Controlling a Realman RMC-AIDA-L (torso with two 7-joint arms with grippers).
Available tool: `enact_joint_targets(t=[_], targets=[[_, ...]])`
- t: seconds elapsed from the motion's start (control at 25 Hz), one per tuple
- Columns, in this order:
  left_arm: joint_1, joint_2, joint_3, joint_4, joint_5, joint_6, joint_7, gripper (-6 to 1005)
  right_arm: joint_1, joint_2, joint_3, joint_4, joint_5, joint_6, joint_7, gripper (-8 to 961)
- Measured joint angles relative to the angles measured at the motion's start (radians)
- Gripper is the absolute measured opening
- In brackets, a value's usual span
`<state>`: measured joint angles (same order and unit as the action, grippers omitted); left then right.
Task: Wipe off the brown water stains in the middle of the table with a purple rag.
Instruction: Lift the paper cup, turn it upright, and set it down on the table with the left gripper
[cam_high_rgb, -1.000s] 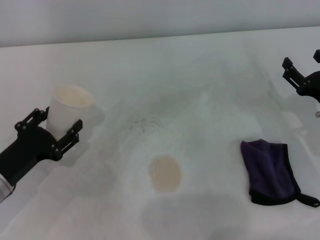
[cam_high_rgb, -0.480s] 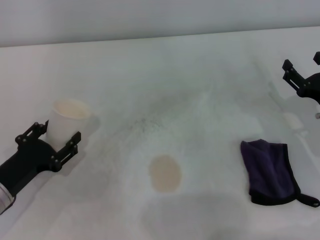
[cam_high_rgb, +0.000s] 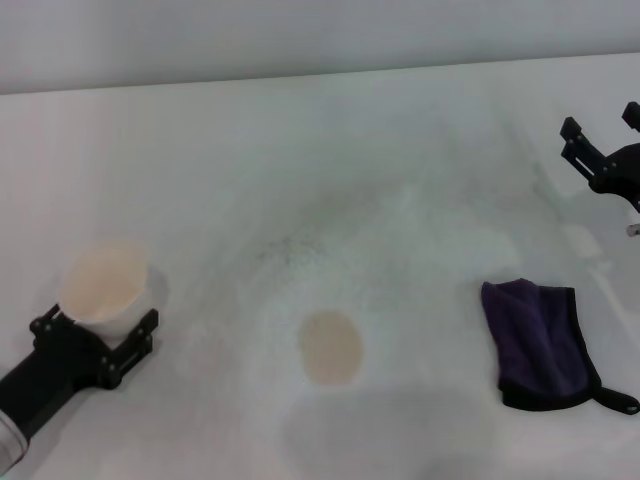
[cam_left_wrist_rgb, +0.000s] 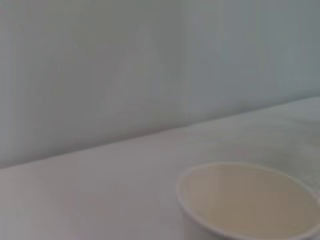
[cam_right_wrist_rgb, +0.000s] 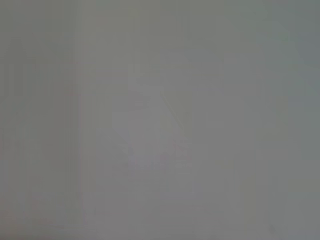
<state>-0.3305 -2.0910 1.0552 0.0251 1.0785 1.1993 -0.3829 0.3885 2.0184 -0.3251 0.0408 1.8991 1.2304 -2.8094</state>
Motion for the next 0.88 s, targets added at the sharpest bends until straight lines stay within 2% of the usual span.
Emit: enact_joint_targets(t=[0.28,0.76,0.88], targets=[[0.027,-0.006,-0.002,-0.029,-0.023,0.008,0.084,709,0.003,0.003,0.0,0.005,0.0,-0.012,0.001,872],[0.029,-0.003,0.002,-0.034,-0.049,0.011,0.092,709,0.003,0.005,0.0,0.012,0.0,-0.014,0.001,873],[0.027,-0.003,0.002,-0.034,-0.048,0.012,0.093,779,0.003,0.005,0.0,0.017,0.0,-0.012,0.001,873]])
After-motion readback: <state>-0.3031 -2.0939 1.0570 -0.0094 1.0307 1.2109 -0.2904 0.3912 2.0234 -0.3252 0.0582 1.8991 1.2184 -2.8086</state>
